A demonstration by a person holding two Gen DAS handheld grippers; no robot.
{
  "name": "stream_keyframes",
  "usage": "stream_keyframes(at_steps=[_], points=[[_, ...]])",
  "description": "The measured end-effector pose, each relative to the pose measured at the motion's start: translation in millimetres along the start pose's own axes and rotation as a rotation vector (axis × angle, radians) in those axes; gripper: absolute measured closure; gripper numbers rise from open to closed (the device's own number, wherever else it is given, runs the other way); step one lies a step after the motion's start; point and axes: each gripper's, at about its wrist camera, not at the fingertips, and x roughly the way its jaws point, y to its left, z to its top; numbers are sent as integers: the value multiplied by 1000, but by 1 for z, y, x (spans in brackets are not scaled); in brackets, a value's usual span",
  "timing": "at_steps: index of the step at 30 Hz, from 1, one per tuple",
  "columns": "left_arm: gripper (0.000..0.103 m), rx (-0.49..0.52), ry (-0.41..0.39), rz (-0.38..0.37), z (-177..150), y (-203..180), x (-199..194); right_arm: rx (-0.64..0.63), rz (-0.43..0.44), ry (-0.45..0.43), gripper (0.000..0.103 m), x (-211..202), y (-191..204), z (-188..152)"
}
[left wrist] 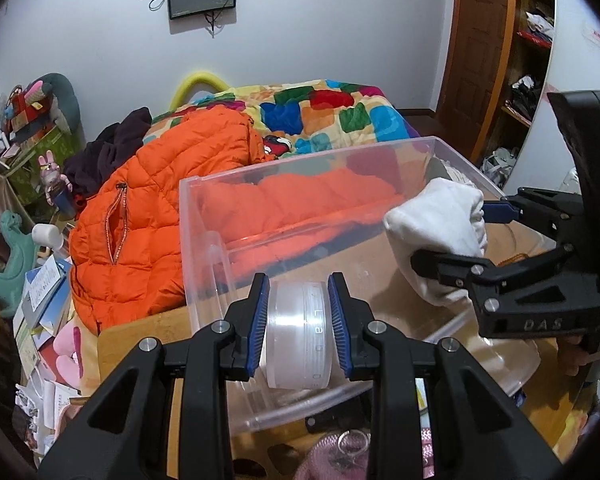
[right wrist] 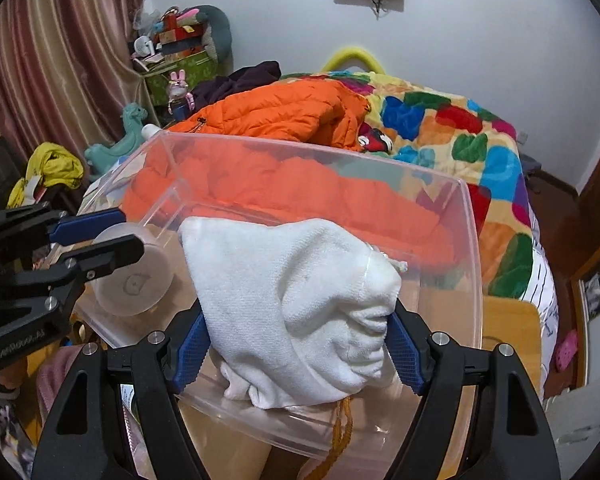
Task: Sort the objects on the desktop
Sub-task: 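Carry the tape roll with the left tool while the right tool carries the pouch over the clear box, then open the left tool over the box while the right tool releases the pouch into it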
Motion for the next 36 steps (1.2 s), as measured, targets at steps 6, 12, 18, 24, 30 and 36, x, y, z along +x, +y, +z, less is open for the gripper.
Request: stream_keyframes(at_steps=[6,12,18,24,30,36], points=[[73,13,15,5,-8,-6,-3,-1,-2,3,28,-6,2,-8],[71,21,7,23,-6,-10,-7,-9,-30,27,22,-5,-1,-4],[24,55,-100,83,0,-23,-35,-27,-11,24,18,-16,2,-10],[10,126,-209,114,2,-46,-75,-42,-6,6,16,-37,6,-19],[8,144,-258,120,-2,-52,-108,-36,17,-6,14,-63,5,-31],[4,97,-273,112,-12,-41,-132,7,-9,-158,14,-115,-8,-47]])
